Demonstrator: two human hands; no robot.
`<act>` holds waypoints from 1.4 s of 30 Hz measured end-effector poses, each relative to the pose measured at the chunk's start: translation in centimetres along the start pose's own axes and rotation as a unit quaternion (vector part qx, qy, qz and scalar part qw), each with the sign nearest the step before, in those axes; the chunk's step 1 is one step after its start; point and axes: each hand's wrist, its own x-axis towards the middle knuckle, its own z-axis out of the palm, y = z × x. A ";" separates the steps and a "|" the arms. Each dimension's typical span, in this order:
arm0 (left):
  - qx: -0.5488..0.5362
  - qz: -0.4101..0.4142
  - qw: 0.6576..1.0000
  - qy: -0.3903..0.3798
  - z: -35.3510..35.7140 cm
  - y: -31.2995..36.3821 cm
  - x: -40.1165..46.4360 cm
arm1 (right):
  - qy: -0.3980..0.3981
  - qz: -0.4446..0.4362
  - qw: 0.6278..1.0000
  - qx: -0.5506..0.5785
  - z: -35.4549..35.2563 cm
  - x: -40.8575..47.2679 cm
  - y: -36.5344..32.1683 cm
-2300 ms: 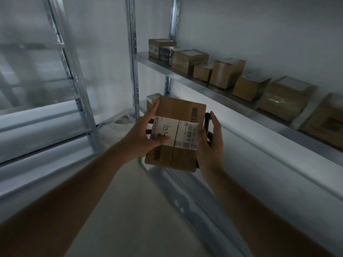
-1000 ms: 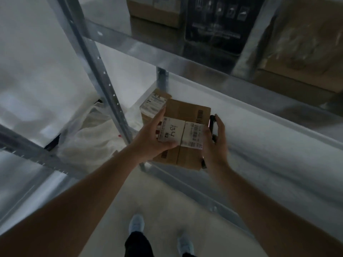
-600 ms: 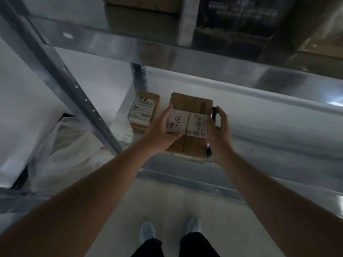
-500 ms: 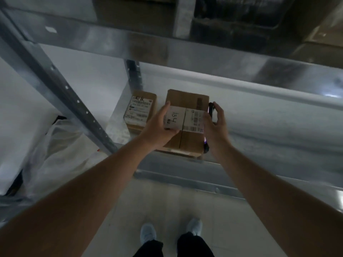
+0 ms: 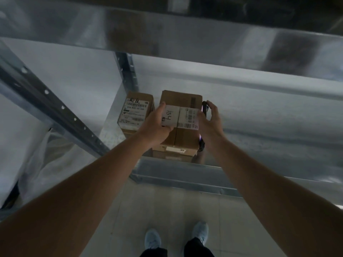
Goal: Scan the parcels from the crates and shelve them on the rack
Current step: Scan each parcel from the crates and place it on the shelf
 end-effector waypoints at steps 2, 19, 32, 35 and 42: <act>0.013 0.000 1.000 0.011 0.0 0.0 0.2 | -0.002 0.001 1.000 -0.002 0.4 0.4 -0.1; 0.242 0.113 0.963 0.037 0.8 4.7 -2.8 | 0.010 -0.083 0.992 -0.090 -4.8 -4.2 -3.1; 0.402 0.235 0.884 -0.035 3.8 13.6 -11.7 | 0.022 -0.167 0.905 -0.390 -16.1 -16.4 -5.8; 0.412 0.257 0.874 -0.030 5.9 16.1 -14.6 | 0.048 -0.180 0.893 -0.409 -20.2 -19.5 -5.7; 0.415 0.302 0.858 -0.031 14.0 23.6 -23.4 | 0.124 -0.192 0.886 -0.404 -32.8 -28.3 -3.6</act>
